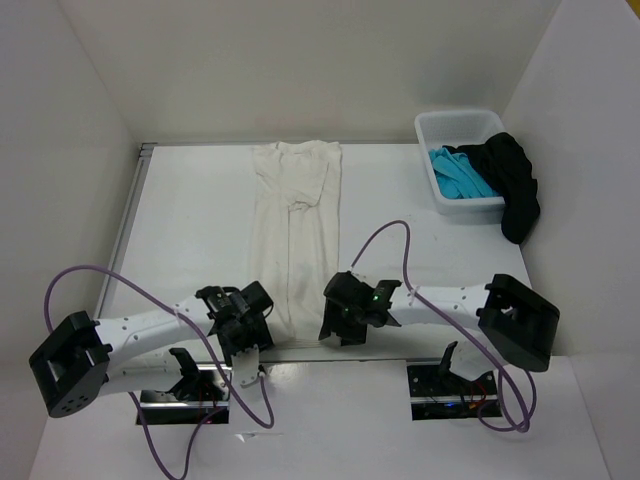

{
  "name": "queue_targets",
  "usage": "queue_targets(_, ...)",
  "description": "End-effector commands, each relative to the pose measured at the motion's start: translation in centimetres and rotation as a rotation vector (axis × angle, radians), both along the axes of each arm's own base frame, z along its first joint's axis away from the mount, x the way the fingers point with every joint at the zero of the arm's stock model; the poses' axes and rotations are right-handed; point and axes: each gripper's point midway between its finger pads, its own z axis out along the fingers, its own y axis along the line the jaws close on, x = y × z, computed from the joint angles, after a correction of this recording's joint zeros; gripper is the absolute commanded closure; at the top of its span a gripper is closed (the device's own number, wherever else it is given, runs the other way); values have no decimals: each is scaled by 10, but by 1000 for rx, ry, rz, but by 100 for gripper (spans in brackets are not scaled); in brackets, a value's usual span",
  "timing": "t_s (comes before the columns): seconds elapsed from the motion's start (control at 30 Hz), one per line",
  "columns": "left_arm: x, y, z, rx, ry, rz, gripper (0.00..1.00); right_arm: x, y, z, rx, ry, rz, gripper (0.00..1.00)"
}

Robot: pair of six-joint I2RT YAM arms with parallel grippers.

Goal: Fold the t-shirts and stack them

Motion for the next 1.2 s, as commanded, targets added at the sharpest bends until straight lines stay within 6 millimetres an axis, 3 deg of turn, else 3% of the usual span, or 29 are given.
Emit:
queue_targets(0.0,-6,-23,4,-83,50,-57,26,6,14,-4,6,-18,19,35)
queue_targets(0.17,-18,-26,1,-85,111,-54,43,8,16,-9,-14,-17,38,35)
queue_targets(0.33,-18,-26,1,-85,111,-54,95,9,15,-12,-19,-4,33,35)
queue_targets(0.37,-18,-26,1,-85,111,-54,100,8,14,-14,-27,0,33,35)
queue_targets(0.53,-12,-25,10,-124,77,65,100,-2,-4,-21,-87,36,33,35)
queue_targets(0.67,-16,-22,25,-202,49,144,100,-4,-5,-6,-41,18,37,44)
queue_targets(0.9,-17,-28,40,-302,27,186,100,1,-5,-4,-51,10,32,98)
queue_targets(1.0,-16,-33,44,-304,64,259,100,2,-3,-1,-57,10,41,100)
queue_targets(1.17,-9,-49,76,-397,99,389,100,15,-1,30,-32,-61,43,100)
